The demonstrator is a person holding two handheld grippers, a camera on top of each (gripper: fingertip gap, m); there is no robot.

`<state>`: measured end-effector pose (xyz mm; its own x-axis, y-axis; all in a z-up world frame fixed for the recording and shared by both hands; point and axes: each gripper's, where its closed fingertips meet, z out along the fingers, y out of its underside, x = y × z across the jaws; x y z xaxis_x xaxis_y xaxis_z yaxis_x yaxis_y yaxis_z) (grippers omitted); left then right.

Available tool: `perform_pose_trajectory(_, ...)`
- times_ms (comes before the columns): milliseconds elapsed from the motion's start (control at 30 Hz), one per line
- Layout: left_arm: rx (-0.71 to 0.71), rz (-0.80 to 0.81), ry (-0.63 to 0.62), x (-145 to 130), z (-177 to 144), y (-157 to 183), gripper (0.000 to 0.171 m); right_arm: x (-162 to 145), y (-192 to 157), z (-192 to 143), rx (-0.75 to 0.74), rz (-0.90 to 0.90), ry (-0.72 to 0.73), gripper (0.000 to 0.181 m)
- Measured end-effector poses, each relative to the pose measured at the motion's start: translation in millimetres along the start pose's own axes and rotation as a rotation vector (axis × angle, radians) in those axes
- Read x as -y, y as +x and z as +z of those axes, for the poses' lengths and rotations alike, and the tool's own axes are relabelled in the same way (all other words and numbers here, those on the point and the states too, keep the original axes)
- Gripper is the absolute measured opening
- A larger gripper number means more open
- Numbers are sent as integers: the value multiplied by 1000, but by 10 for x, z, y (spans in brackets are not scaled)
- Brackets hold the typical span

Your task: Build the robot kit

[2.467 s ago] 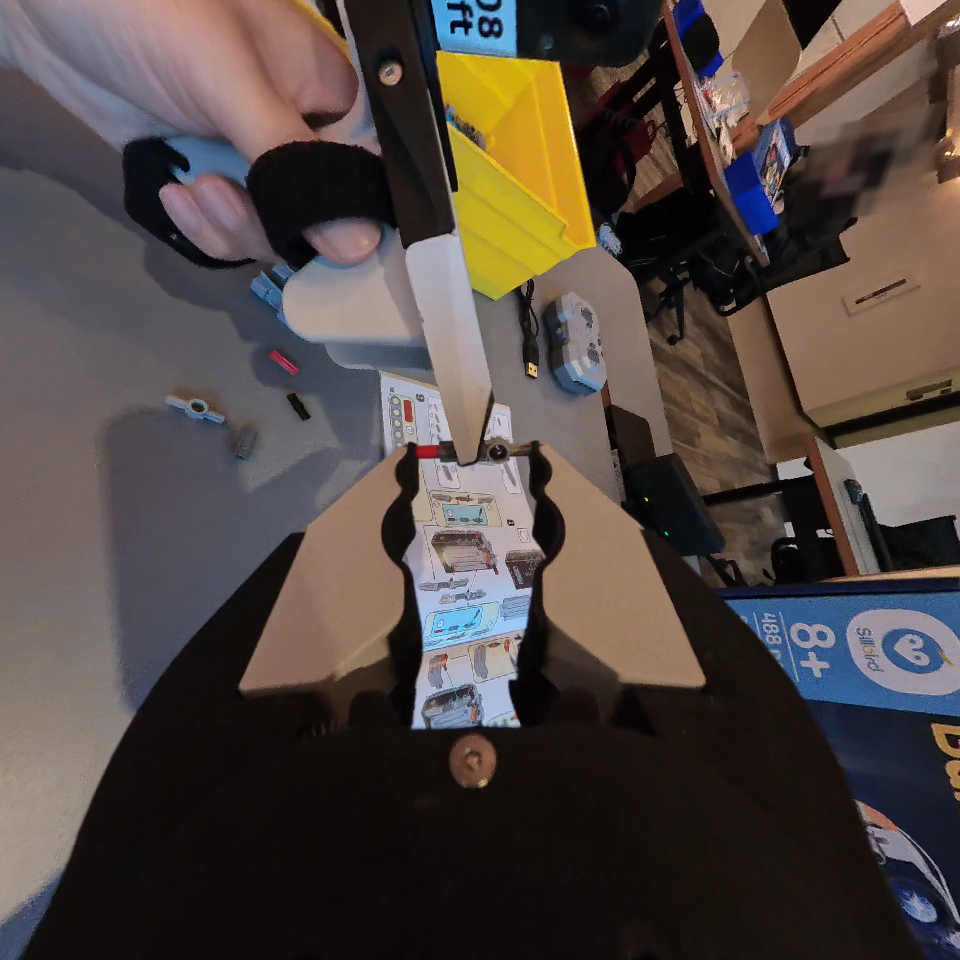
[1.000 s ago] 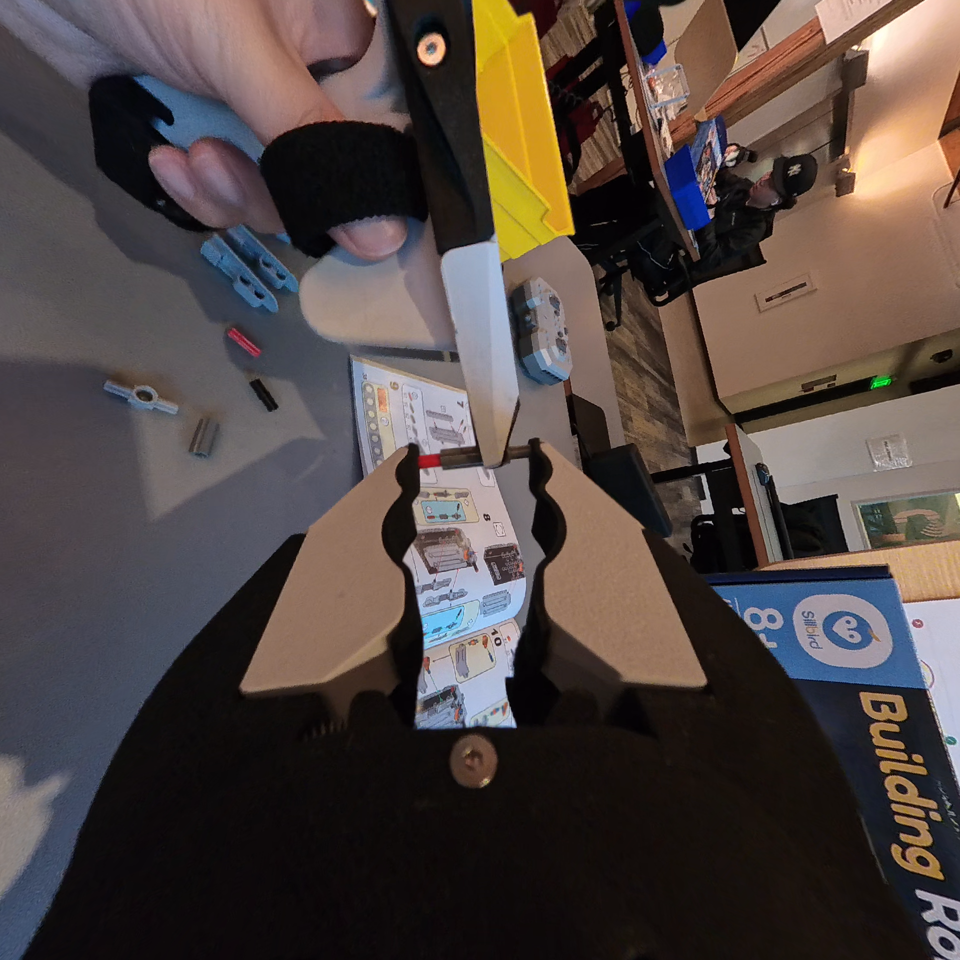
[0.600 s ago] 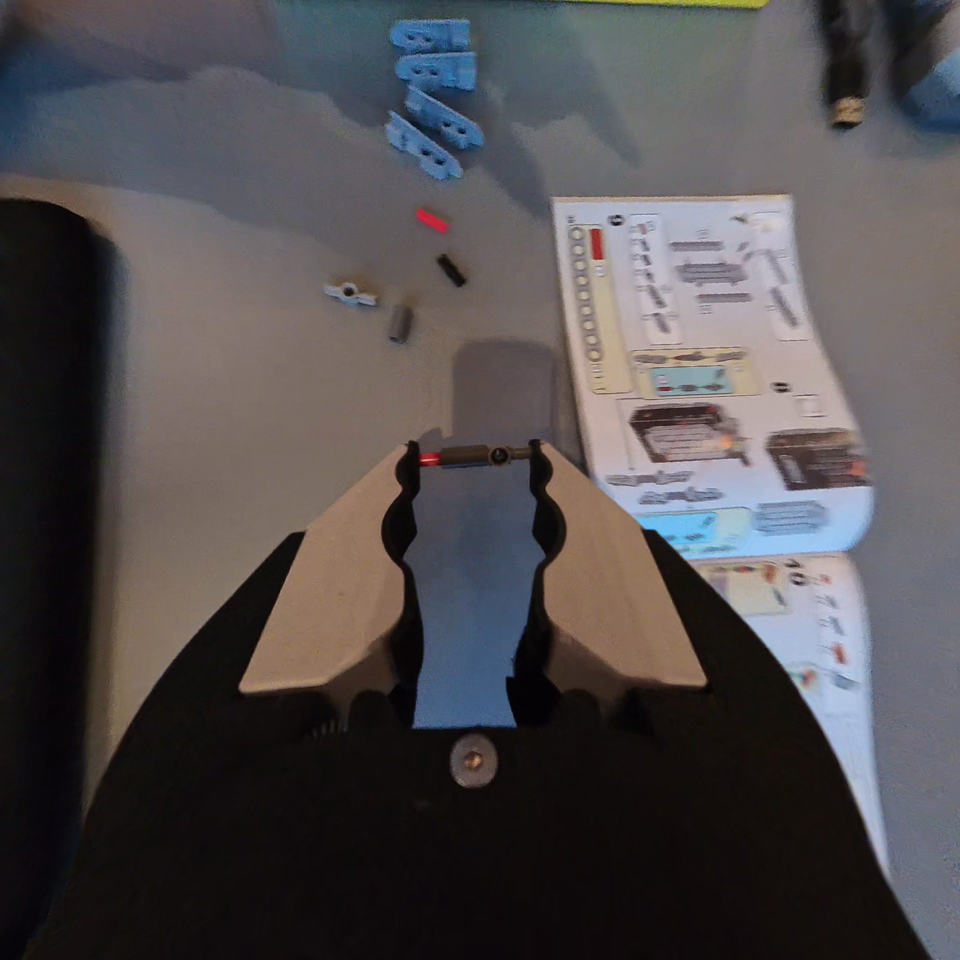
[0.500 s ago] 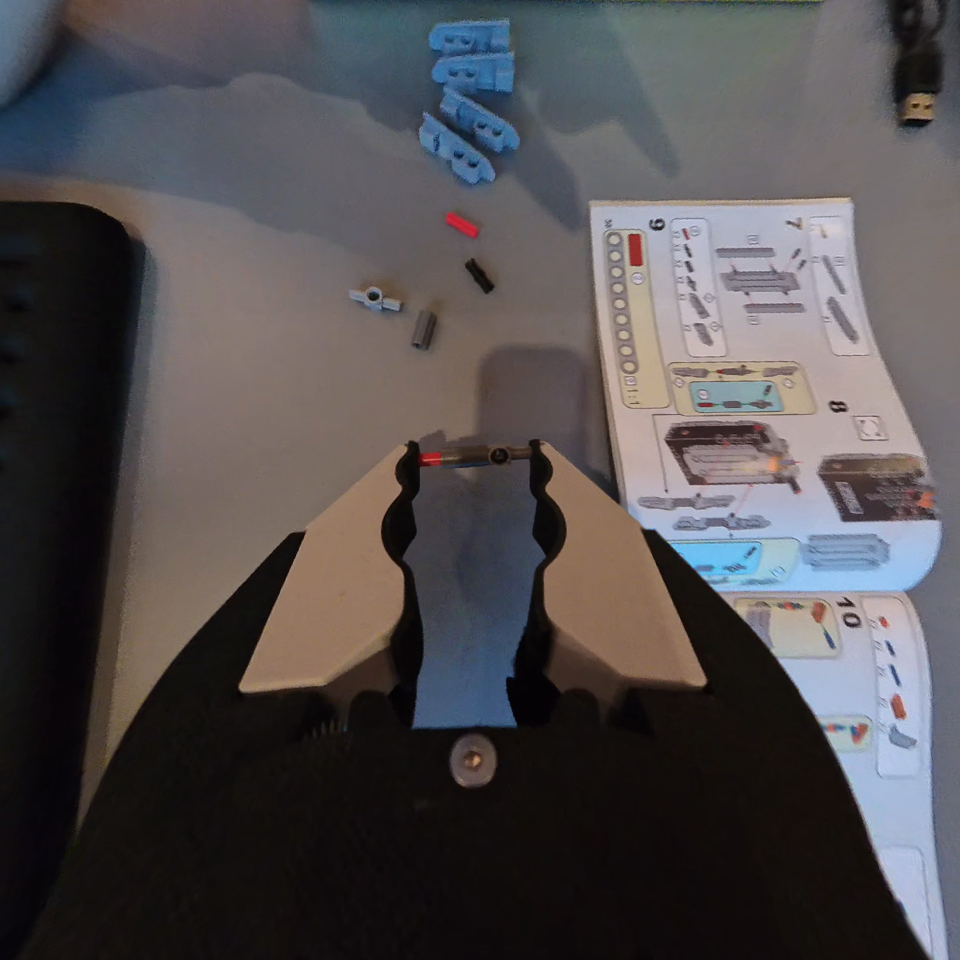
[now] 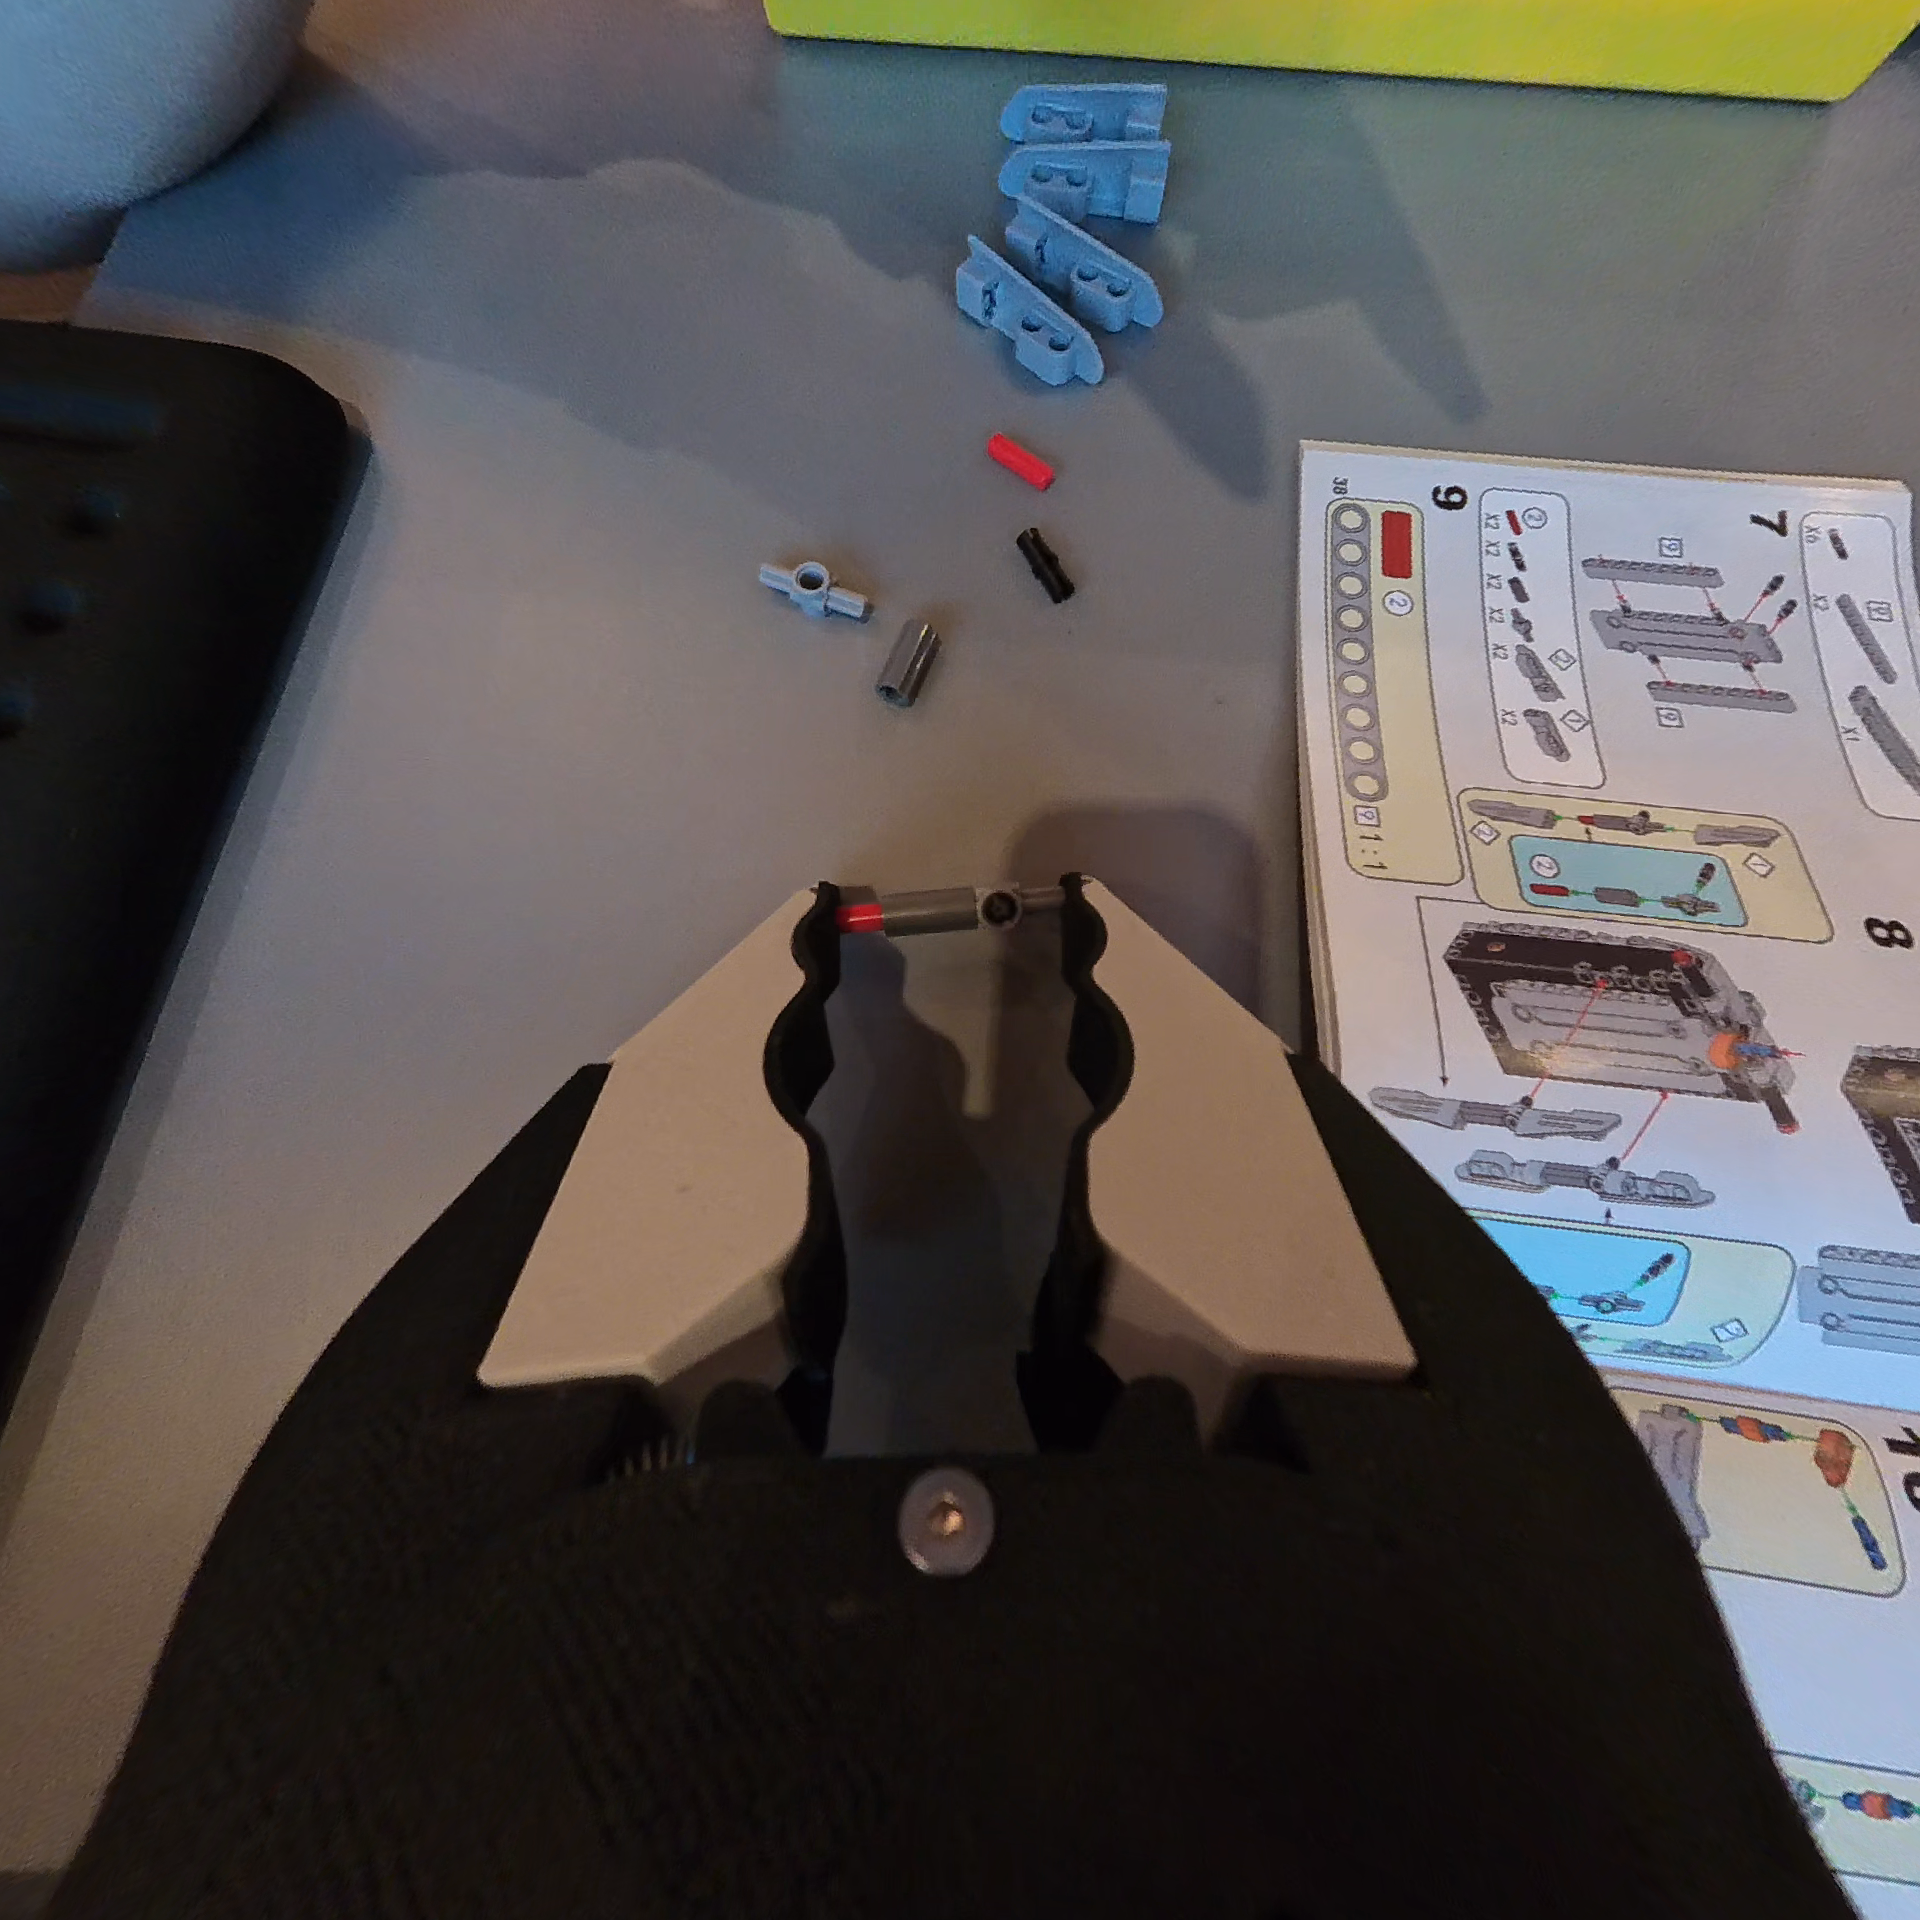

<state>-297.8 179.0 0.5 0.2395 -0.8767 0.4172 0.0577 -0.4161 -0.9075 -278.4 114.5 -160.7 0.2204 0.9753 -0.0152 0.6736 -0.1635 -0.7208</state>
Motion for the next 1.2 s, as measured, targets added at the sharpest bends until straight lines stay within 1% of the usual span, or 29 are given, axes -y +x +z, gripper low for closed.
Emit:
perform_pose_trajectory(233,-3,-3,-6,-20,10,-2,60,-14,-17,-16,17,-14,26,45)
perform_pose_trajectory(333,-1,-4,-10,-33,15,-11,60,-33,-28,-52,21,-24,12,45)
perform_pose_trajectory(367,-1,-5,-10,-35,17,-11,60,-12,-22,-90,9,-37,13,45)
perform_pose_trajectory(433,1,-7,-11,-41,20,-16,60,145,-1,-253,-34,-64,68,44)
perform_pose_trajectory(500,7,-4,-6,-34,17,-24,60,381,51,-521,-112,-94,163,42)
perform_pose_trajectory(533,13,-1,3,-19,11,-32,60,513,107,-687,-178,-117,228,40)
perform_pose_trajectory(600,34,12,38,39,-14,-50,60,777,264,-1069,-356,-169,401,35)
perform_pose_trajectory(667,69,49,64,87,-42,-75,58,899,431,-1405,-530,-177,550,31)
perform_pose_trajectory(700,94,78,67,96,-49,-94,57,879,509,-1492,-592,-168,576,28)
perform_pose_trajectory(733,119,108,65,94,-51,-114,56,817,602,-1530,-652,-153,566,26)
perform_pose_trajectory(800,169,170,52,75,-44,-152,52,657,776,-1510,-753,-133,492,26)
perform_pose_trajectory(833,192,197,42,61,-37,-169,51,589,836,-1470,-785,-134,448,25)
perform_pose_trajectory(900,234,237,24,31,-26,-212,48,496,925,-1395,-843,-149,370,18)
perform_pose_trajectory(967,293,273,10,16,-34,-276,46,479,948,-1297,-844,-150,341,17)
perform_pose_trajectory(1033,384,321,-4,12,-71,-373,41,497,931,-1200,-813,-139,342,17)
perform_pose_trajectory(1133,483,378,-71,-51,-98,-484,41,474,928,-1101,-796,-138,302,16)
perform_pose_trajectory(1200,520,398,-136,-135,-90,-540,39,414,959,-1073,-813,-133,246,12)
